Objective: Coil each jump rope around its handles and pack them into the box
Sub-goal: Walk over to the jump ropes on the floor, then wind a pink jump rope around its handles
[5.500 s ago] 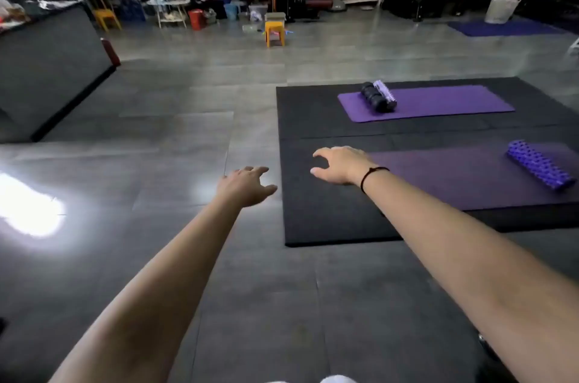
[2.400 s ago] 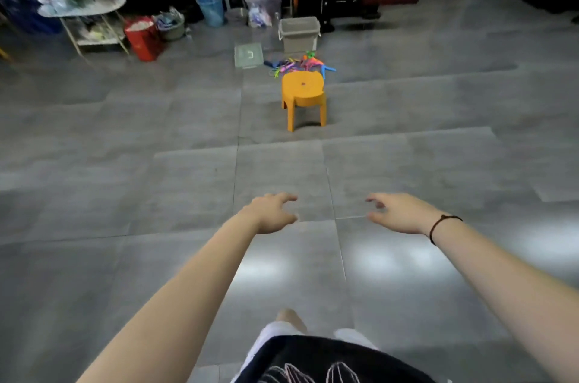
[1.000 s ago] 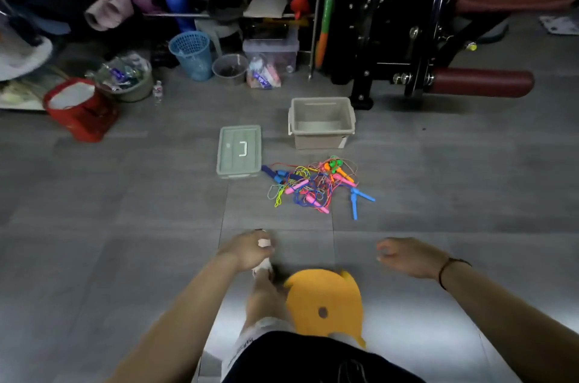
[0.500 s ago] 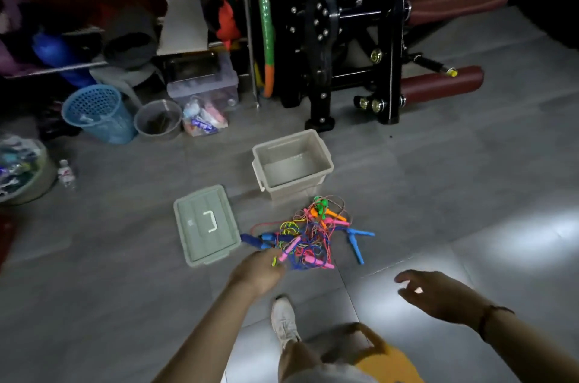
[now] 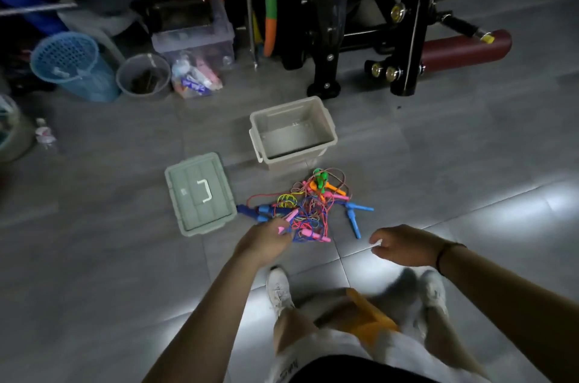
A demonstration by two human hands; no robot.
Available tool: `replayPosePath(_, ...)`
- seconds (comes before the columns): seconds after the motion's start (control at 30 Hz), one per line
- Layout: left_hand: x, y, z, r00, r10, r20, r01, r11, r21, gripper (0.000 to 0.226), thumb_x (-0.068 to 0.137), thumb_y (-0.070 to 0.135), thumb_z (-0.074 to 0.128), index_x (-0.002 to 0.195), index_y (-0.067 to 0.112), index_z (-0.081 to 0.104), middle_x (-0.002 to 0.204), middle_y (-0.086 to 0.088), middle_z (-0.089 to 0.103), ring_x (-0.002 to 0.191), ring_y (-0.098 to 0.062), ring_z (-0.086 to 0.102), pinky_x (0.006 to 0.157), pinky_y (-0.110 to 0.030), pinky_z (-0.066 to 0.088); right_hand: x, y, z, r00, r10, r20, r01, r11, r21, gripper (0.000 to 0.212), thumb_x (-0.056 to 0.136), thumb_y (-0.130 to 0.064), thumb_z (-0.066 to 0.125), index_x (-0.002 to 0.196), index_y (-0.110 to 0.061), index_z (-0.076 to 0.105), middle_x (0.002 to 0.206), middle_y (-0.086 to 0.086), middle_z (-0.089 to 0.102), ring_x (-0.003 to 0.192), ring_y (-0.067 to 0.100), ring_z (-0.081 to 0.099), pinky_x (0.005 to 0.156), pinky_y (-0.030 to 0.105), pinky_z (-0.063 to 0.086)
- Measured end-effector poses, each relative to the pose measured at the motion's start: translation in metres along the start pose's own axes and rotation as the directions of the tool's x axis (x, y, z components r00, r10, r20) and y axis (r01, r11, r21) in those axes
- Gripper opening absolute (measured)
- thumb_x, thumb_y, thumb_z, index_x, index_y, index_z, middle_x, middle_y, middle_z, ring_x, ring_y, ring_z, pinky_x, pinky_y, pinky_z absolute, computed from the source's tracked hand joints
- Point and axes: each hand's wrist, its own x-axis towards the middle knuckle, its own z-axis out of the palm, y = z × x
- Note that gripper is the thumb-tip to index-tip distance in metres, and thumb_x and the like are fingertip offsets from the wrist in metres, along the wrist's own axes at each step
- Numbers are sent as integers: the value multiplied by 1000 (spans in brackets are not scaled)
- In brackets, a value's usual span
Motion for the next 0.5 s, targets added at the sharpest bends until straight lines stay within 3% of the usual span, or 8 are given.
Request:
replayPosePath(0.1, 13, 3, 8, 999, -23, -29, 23, 1000, -21, 30, 90, 40, 51, 115, 28, 61, 122, -7, 63, 110, -28, 58, 90, -33, 47, 32, 5, -7, 992, -120, 29, 122, 988, -93, 16, 98, -24, 42, 92, -16, 55, 112, 8, 63, 91, 18, 53, 84, 26, 37)
replayPosePath(0.23, 38, 4, 35, 985, -101, -137, 87, 991, -102, 30, 91, 32, 55, 119, 24, 63, 124, -4, 62, 115, -24, 55, 95, -29, 43, 81, 13, -14, 967, -256, 6, 256, 964, -76, 31, 98, -21, 43, 116, -3, 60, 120, 13, 61, 109, 25, 56, 87, 26, 35)
replayPosePath(0.33, 66, 6, 71, 976, -124, -179, 77, 965, -250, 33, 86, 34, 61, 116, 19, 65, 120, -7, 64, 110, -23, 58, 95, -30, 44, 121, 38, -7, 962, -274, 20, 274, 960, -64, 33, 98, -16, 42, 118, 5, 58, 119, 22, 60, 110, 32, 54, 81, 27, 33)
replayPosePath(0.43, 89, -1, 114, 980, -128, -156, 49, 902, -430, 28, 91, 17, 62, 116, 6, 64, 110, -7, 63, 90, -5, 59, 75, -11, 43, 160, 64, 13, 954, -300, 3, 300, 954, 25, 31, 98, -17, 46, 120, 0, 60, 113, 10, 63, 107, 21, 55, 71, 20, 32)
replayPosePath(0.5, 106, -11, 139, 979, -145, -143, 53, 861, -506, 23, 93, 7, 56, 115, 4, 63, 92, -3, 59, 69, 5, 55, 58, -5, 37, 189, 84, 31, 958, -287, -25, 285, 932, 222, 25, 96, -17, 51, 116, -6, 63, 105, 7, 62, 97, 12, 52, 70, 12, 35)
